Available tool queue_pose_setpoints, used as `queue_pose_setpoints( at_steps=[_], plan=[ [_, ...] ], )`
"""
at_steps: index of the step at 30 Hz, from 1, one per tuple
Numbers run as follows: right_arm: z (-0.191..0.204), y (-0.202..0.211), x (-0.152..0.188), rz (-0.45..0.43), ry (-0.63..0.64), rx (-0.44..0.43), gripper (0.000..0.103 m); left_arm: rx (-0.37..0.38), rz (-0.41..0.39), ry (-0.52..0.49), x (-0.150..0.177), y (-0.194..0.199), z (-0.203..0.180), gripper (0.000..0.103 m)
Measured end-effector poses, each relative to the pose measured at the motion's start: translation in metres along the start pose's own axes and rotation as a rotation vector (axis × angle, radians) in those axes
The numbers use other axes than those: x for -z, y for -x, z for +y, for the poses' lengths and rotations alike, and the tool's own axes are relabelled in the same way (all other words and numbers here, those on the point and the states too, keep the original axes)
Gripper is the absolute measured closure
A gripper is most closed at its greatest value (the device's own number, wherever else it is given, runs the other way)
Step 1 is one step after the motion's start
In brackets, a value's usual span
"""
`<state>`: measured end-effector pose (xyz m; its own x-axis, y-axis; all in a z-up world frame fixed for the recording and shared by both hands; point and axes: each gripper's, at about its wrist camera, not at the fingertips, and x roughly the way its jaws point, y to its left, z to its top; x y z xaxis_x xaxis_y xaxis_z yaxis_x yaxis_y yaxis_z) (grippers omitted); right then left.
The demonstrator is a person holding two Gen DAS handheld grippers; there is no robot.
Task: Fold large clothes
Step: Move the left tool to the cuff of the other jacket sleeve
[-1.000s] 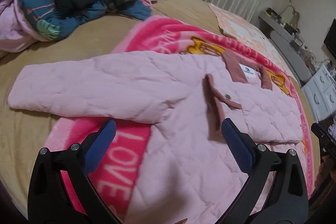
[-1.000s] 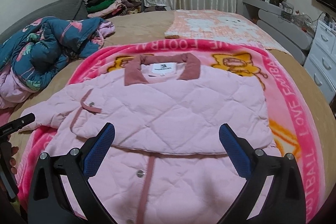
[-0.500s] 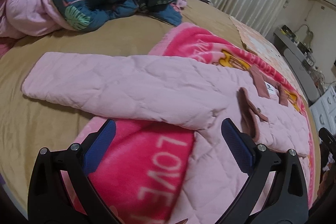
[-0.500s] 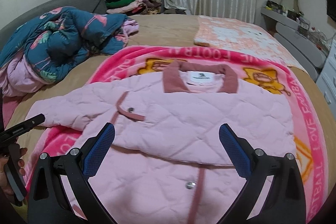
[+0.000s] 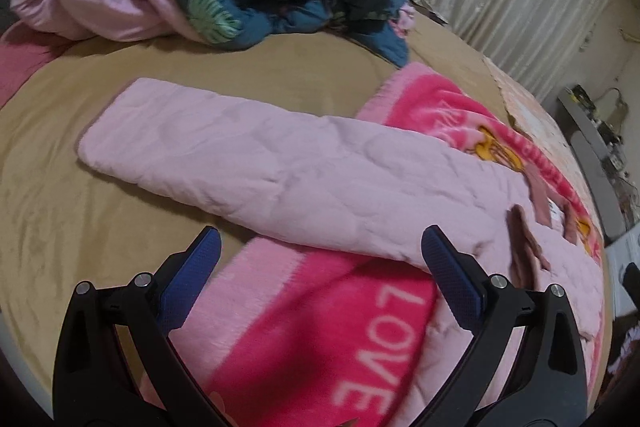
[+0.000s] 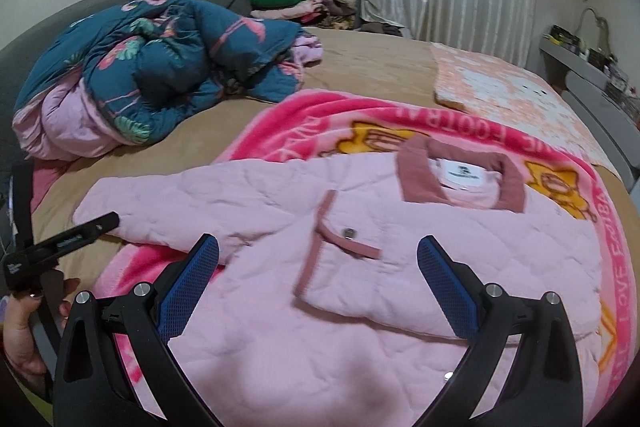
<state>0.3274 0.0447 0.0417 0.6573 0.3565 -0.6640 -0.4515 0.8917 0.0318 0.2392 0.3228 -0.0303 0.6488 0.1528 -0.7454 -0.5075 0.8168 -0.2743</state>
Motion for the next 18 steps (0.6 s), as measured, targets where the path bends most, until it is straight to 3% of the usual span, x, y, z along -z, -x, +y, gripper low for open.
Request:
queue_pose_setpoints(
  at_steps=[18],
  plan=[
    [0.086, -0.06, -0.017, 0.078, 0.108, -0.134, 0.004, -0.08, 0.055, 0.169, -0.02, -0.027, 0.066, 0.009]
  ],
)
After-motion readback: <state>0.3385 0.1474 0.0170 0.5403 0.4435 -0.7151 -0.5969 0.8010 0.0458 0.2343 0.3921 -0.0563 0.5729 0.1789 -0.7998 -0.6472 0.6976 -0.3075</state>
